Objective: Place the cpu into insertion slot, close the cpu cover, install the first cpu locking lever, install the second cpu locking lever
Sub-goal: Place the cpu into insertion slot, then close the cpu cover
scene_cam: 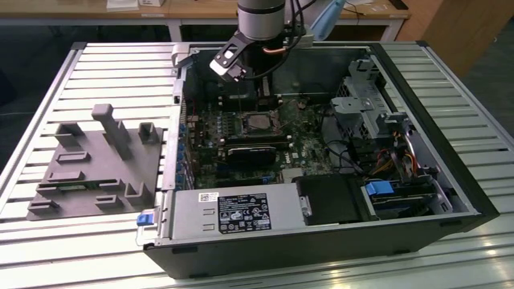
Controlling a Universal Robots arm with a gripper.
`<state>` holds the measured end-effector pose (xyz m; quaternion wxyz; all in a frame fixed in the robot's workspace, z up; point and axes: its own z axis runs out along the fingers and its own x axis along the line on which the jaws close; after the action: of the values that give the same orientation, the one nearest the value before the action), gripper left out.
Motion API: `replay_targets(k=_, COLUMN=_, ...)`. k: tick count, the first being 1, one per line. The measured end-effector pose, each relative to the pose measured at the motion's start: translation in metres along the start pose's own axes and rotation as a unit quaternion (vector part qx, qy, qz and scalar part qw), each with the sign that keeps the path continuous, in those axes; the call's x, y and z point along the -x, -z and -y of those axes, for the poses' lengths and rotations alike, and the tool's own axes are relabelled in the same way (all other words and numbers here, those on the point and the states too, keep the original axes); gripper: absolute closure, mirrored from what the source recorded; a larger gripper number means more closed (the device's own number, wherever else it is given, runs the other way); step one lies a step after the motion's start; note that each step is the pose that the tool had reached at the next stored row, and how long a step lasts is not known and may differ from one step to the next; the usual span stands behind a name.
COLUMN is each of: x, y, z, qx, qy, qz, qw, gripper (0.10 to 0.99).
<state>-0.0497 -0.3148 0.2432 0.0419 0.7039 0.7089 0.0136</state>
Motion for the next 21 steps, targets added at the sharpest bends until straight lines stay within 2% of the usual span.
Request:
replay_targets(k=14, x=0.0001, y=0.0018, z=-0.0001, qx=-0.0002, qy=0.0, qz=0.0002, qw=1.0, gripper=0.984)
replay_targets(k=21, x=0.0006, y=0.0132, z=-0.001, qx=-0.0012, qy=0.0, qz=0.0001, qw=1.0, gripper=0.984)
